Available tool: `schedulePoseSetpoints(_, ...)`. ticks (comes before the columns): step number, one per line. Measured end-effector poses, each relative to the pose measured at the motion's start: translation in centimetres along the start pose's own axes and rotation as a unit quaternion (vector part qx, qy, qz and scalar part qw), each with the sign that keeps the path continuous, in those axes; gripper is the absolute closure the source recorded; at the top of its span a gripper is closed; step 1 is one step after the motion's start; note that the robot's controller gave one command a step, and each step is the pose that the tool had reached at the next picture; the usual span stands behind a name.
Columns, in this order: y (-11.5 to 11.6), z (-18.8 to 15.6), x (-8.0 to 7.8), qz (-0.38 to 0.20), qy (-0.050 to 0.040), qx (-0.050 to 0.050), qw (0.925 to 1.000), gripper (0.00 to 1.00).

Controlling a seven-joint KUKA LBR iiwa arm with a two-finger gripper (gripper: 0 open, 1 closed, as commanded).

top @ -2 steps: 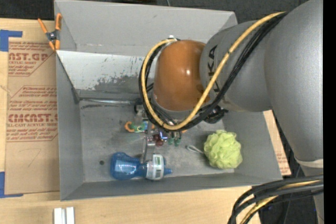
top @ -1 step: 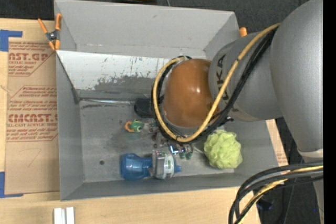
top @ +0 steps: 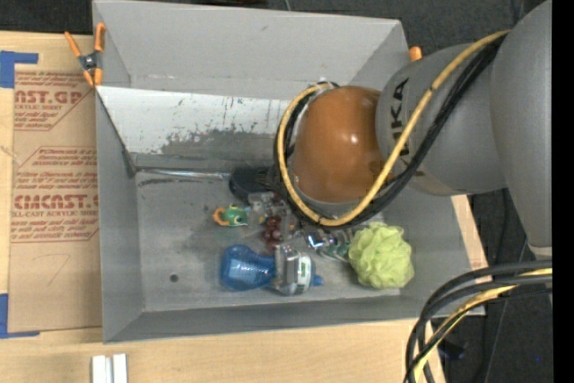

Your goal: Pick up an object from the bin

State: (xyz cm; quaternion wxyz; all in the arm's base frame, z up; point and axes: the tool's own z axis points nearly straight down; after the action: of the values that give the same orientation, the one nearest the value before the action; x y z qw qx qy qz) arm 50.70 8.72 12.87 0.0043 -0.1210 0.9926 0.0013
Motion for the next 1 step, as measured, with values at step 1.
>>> schedulePoseSetpoints(1,0.63,4.35,1.61,0.052,0.0041,-0.001,0.9986,0.00)
